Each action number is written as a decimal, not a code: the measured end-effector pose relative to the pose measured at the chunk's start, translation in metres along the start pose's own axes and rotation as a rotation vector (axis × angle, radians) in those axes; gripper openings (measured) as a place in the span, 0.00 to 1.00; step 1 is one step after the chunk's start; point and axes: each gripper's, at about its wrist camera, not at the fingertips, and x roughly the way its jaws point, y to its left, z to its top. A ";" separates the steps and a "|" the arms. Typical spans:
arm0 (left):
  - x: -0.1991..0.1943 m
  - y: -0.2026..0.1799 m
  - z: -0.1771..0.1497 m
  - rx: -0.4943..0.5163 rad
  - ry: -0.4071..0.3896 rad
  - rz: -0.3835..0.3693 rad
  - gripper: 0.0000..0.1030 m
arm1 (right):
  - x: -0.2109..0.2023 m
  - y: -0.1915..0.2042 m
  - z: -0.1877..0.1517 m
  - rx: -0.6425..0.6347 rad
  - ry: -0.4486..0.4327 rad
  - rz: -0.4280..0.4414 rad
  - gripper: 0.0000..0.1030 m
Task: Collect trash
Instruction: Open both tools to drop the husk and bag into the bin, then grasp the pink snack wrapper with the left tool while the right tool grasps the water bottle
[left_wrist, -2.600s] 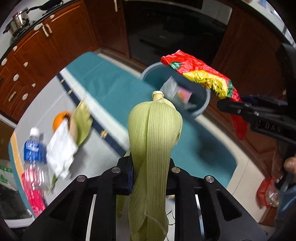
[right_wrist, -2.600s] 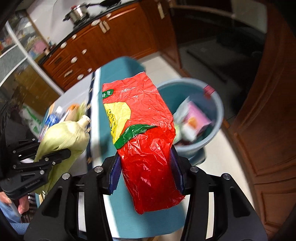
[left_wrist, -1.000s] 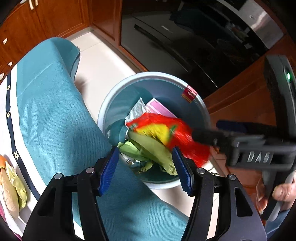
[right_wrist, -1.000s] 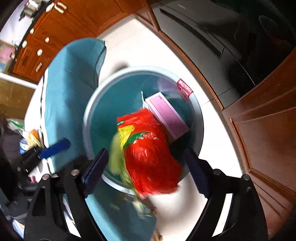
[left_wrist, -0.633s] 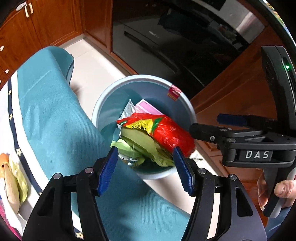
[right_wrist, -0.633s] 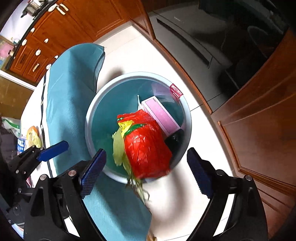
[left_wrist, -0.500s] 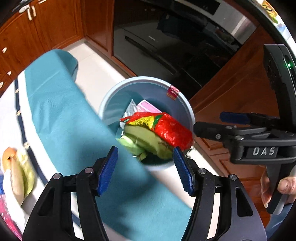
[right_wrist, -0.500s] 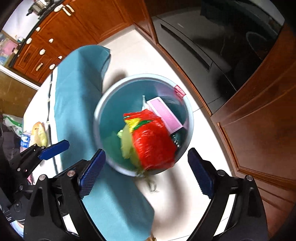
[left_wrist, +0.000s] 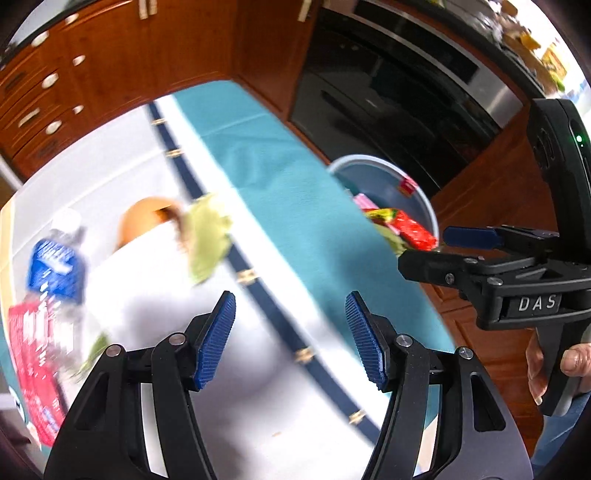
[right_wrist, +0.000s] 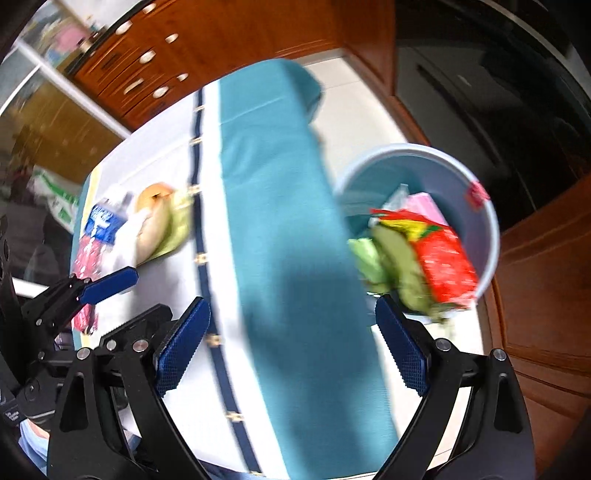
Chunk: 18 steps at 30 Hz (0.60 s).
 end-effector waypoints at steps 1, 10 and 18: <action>-0.006 0.011 -0.005 -0.011 -0.006 0.005 0.61 | 0.001 0.013 0.000 -0.015 0.003 0.002 0.85; -0.062 0.103 -0.048 -0.094 -0.079 0.068 0.68 | -0.001 0.118 0.010 -0.129 -0.011 0.011 0.85; -0.091 0.211 -0.102 -0.215 -0.127 0.192 0.77 | 0.021 0.218 0.017 -0.260 -0.002 0.042 0.85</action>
